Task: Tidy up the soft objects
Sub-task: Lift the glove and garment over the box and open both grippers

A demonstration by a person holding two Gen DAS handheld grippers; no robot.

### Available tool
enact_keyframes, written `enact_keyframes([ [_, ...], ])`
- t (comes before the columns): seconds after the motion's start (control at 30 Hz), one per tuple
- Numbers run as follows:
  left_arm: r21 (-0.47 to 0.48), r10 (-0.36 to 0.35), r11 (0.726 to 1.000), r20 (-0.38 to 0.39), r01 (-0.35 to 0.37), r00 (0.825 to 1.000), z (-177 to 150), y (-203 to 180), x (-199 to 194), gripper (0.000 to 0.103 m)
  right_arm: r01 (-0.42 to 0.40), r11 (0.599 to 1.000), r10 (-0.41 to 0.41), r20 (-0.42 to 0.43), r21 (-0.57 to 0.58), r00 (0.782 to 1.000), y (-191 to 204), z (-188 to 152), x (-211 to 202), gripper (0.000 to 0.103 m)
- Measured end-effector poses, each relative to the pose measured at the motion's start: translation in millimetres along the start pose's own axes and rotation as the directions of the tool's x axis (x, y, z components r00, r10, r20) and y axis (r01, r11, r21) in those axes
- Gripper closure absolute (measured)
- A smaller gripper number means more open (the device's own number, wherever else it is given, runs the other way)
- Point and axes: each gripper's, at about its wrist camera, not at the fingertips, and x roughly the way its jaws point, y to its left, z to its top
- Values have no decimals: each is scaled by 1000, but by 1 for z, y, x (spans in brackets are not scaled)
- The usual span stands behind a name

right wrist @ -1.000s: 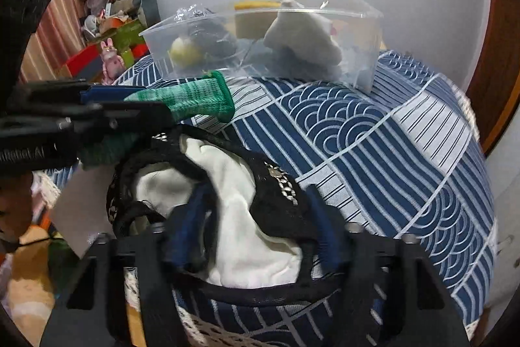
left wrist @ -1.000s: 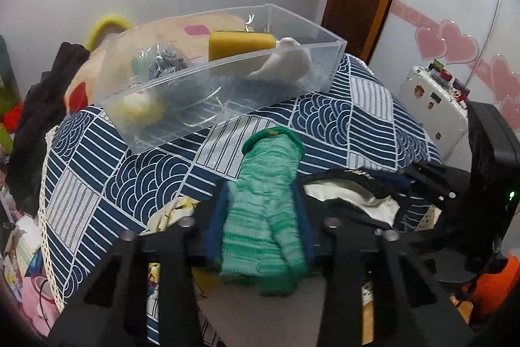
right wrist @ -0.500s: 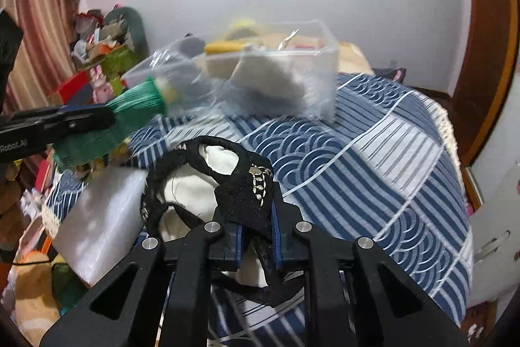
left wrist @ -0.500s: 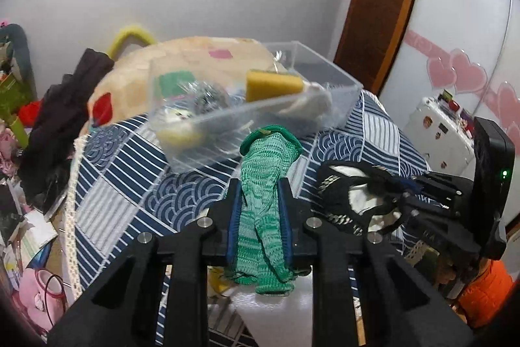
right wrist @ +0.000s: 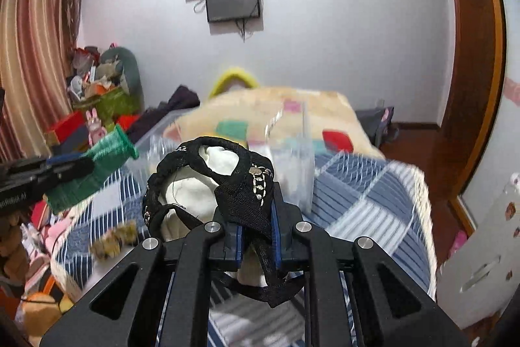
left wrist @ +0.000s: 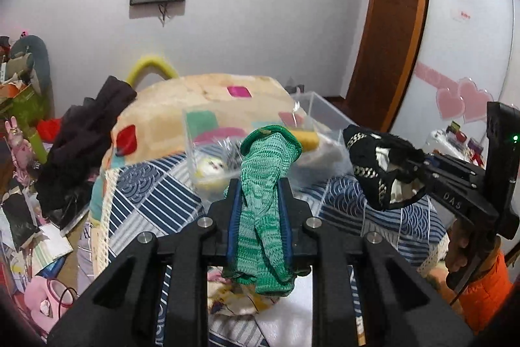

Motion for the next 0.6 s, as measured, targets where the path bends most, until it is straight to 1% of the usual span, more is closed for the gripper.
enact_keyframes([
  [0.17, -12, 16, 1000, 35, -15, 999, 16, 8, 2, 82, 15, 1000, -15, 62, 3, 998, 3, 25, 3, 91],
  [0.33, 7, 48, 999, 66, -48, 997, 33, 10, 12, 82, 24, 1000, -24, 104, -7, 994, 6, 44, 9, 91],
  [0.47, 13, 44, 999, 69, -45, 997, 45, 10, 25, 82, 32, 999, -30, 123, -12, 992, 8, 58, 18, 91],
  [0.6, 14, 40, 999, 53, -41, 998, 55, 10, 44, 82, 42, 999, -38, 120, -24, 992, 13, 65, 30, 91],
])
